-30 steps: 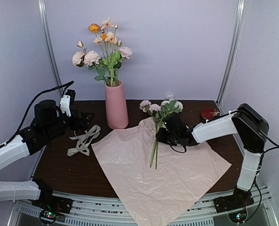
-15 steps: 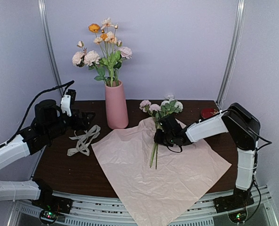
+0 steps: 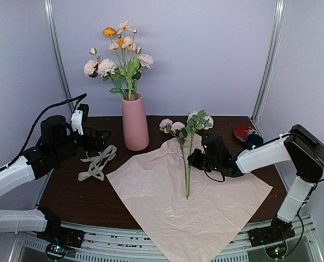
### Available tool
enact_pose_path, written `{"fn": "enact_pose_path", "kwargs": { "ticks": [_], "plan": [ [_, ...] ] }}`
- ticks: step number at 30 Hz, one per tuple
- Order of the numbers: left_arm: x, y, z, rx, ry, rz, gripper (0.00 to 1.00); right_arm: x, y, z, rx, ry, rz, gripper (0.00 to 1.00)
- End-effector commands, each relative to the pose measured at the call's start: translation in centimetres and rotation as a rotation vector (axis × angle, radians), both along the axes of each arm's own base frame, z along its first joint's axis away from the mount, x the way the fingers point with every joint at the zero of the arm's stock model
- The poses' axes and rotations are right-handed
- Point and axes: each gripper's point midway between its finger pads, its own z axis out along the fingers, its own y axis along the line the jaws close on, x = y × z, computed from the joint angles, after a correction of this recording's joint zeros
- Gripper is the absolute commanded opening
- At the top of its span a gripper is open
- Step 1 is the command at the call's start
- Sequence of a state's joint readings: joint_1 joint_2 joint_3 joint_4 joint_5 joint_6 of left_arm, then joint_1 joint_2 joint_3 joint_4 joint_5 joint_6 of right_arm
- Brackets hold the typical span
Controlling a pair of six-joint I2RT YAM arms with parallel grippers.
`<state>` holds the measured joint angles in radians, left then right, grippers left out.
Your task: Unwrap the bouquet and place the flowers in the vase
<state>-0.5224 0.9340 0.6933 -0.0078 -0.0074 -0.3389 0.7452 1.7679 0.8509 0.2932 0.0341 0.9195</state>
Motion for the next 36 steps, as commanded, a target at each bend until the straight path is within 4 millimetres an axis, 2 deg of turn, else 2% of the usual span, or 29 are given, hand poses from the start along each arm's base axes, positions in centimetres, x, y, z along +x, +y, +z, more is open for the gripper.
{"fn": "enact_pose_path", "kwargs": {
  "ticks": [1, 4, 7, 12, 14, 18, 21, 24, 27, 30, 36],
  "plan": [
    [0.2, -0.4, 1.1, -0.042, -0.035, -0.017, 0.98, -1.0, 1.0, 8.5, 0.191, -0.220, 0.103, 0.02],
    [0.3, -0.6, 0.9, -0.044, -0.027, -0.023, 0.98, -2.9, 1.4, 8.6, 0.184, -0.192, 0.193, 0.06],
    [0.4, -0.7, 0.7, -0.046, -0.015, -0.025, 0.98, -4.7, 0.5, 8.5, 0.144, -0.182, 0.220, 0.05],
    [0.0, -2.2, 1.2, -0.089, -0.015, -0.105, 0.97, -7.3, -0.3, 11.1, 0.119, -0.295, 0.278, 0.03],
    [0.0, -3.1, 1.7, -0.122, -0.015, -0.148, 0.97, -7.5, -1.0, 11.4, 0.109, -0.328, 0.261, 0.08],
    [0.3, -4.4, 1.8, -0.159, 0.020, -0.188, 0.97, -7.4, -1.4, 9.3, 0.056, -0.280, 0.248, 0.28],
    [0.3, -4.6, 1.5, -0.161, 0.038, -0.190, 0.97, -7.5, -1.6, 8.1, 0.042, -0.250, 0.238, 0.36],
    [0.3, -4.4, 1.3, -0.163, 0.042, -0.178, 0.97, -7.1, -2.5, 7.1, -0.003, -0.233, 0.194, 0.38],
    [0.2, -4.3, 1.1, -0.168, 0.050, -0.172, 0.97, -6.6, -2.7, 5.0, -0.087, -0.164, 0.184, 0.39],
    [0.3, -4.4, 0.9, -0.173, 0.060, -0.172, 0.97, -6.2, -2.0, 2.2, -0.182, -0.059, 0.213, 0.39],
    [0.0, -4.7, 0.7, -0.174, 0.068, -0.182, 0.96, -6.1, 1.5, 0.6, -0.134, 0.003, 0.325, 0.42]
  ]
}}
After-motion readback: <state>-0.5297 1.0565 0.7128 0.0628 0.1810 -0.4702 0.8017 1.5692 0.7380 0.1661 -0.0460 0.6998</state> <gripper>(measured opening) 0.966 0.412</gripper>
